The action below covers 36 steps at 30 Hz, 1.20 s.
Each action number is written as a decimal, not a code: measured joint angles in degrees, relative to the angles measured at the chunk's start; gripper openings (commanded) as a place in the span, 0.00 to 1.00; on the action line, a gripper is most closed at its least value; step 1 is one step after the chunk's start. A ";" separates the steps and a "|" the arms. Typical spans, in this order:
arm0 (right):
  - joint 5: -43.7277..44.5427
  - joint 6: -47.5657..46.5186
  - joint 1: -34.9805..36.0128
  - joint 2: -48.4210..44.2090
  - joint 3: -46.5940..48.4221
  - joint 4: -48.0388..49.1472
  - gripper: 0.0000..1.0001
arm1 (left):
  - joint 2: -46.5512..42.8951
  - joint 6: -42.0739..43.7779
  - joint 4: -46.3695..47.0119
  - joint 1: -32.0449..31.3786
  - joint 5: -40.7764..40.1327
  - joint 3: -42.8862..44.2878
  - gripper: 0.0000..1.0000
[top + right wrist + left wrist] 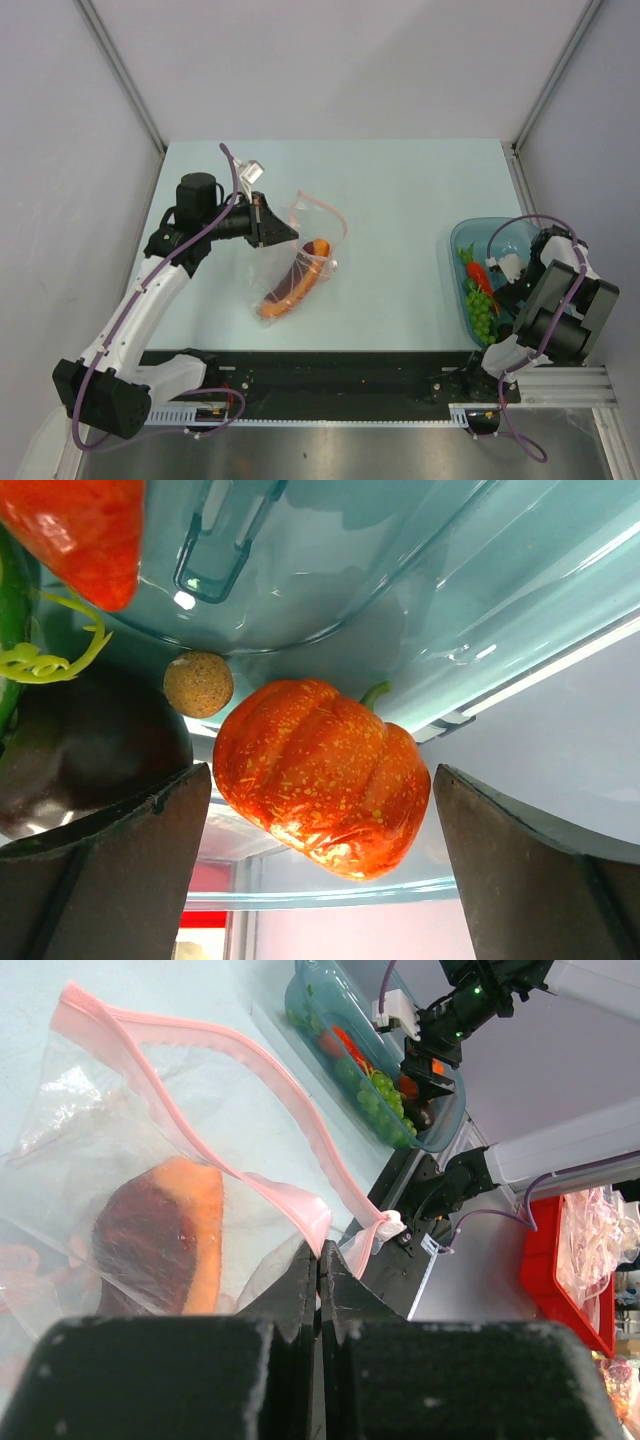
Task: Place the food in the zip-top bag and seal the zipper
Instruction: Pick up the fake fruit from the bin.
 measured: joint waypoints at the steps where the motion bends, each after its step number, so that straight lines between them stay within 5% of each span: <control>1: 0.07 0.11 0.02 0.02 -0.04 0.09 0.88 | 0.00 0.00 0.00 0.00 0.00 0.02 0.00; 6: 1.01 0.50 0.61 0.22 -0.09 0.35 0.59 | 0.00 0.04 0.00 0.00 0.00 0.07 0.00; 11: 1.05 1.64 3.96 -0.68 -0.15 -0.15 0.53 | 0.00 0.50 -0.02 0.00 0.00 0.13 0.00; 18: -1.18 5.33 18.49 -10.21 1.70 -1.29 0.50 | 0.00 0.92 -0.04 0.00 0.00 0.13 0.00; 28: -14.08 19.76 39.63 -8.63 32.59 -2.23 0.47 | 0.57 0.94 -0.02 0.00 0.00 0.17 0.00; 33: -31.26 32.02 46.99 -2.43 54.73 -2.80 0.44 | 0.94 0.94 -0.02 0.00 0.02 0.20 0.01; 36: -41.35 41.48 49.29 -0.39 59.41 -0.55 0.43 | 0.94 0.94 0.00 0.00 0.02 0.22 0.00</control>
